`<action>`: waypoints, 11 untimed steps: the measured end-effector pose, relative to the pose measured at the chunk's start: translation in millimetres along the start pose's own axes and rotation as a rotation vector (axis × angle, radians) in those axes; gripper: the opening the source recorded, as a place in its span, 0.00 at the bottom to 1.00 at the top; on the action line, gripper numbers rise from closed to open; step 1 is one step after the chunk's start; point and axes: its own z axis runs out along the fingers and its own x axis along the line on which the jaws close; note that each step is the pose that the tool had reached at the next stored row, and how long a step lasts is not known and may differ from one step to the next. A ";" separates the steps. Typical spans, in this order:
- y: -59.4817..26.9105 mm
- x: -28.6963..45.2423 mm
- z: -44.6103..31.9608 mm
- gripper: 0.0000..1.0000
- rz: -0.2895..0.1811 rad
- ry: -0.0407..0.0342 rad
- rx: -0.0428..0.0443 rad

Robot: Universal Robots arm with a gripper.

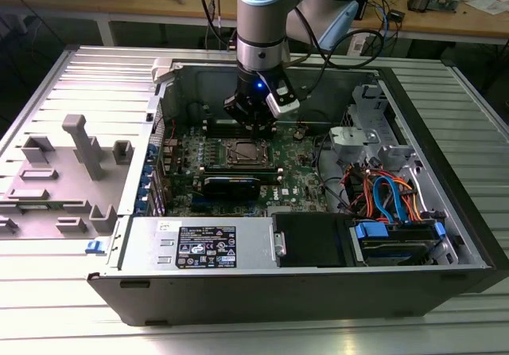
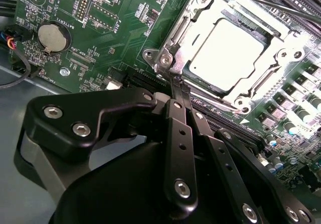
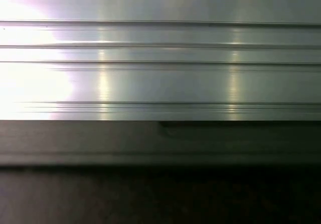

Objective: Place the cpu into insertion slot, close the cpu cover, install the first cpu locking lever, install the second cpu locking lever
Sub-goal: 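Install the first cpu locking lever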

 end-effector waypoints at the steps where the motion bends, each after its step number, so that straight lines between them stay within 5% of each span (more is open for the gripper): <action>1: 0.0 0.0 -0.1 0.11 0.000 0.0000 0.0001; 11: -1.9 -0.1 0.0 0.11 0.000 0.0003 0.0005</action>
